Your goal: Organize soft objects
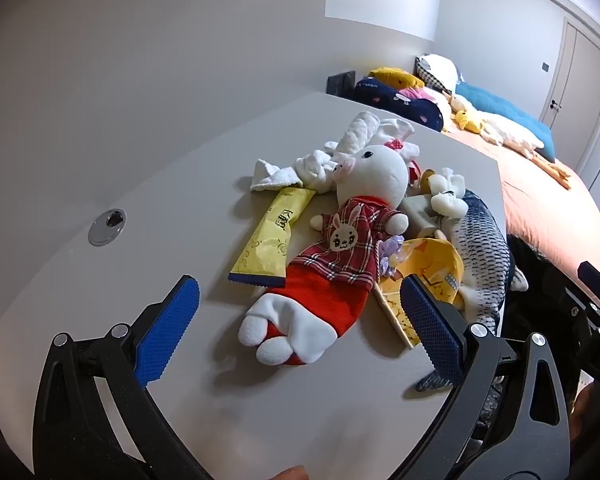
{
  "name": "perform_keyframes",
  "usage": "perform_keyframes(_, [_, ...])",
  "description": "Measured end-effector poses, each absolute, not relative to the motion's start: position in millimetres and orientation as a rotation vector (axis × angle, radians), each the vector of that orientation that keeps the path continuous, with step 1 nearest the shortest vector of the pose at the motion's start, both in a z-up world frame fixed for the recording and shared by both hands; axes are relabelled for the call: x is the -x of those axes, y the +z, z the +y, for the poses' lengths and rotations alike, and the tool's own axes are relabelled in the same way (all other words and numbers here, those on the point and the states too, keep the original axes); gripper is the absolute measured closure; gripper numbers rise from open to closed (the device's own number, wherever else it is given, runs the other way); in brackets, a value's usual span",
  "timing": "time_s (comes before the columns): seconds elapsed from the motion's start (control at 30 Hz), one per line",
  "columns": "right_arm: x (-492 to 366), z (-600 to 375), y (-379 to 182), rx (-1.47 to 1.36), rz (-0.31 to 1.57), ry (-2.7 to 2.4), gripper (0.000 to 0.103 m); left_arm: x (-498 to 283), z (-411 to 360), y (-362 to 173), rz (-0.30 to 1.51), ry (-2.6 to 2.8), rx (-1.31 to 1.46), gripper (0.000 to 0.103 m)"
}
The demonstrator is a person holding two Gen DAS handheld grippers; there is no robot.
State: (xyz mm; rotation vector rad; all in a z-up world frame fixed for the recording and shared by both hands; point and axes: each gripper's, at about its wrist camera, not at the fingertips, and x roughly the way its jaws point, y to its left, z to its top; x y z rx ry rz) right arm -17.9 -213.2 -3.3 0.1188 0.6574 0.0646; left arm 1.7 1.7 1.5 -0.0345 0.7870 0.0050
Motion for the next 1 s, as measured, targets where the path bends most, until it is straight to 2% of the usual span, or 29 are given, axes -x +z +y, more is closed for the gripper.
perform_keyframes(1.0, [20.3,-219.2,-6.5,-0.119,0.665,0.053,0.002,-1.5,5.8,-0.9,0.798,0.023,0.039,0.006])
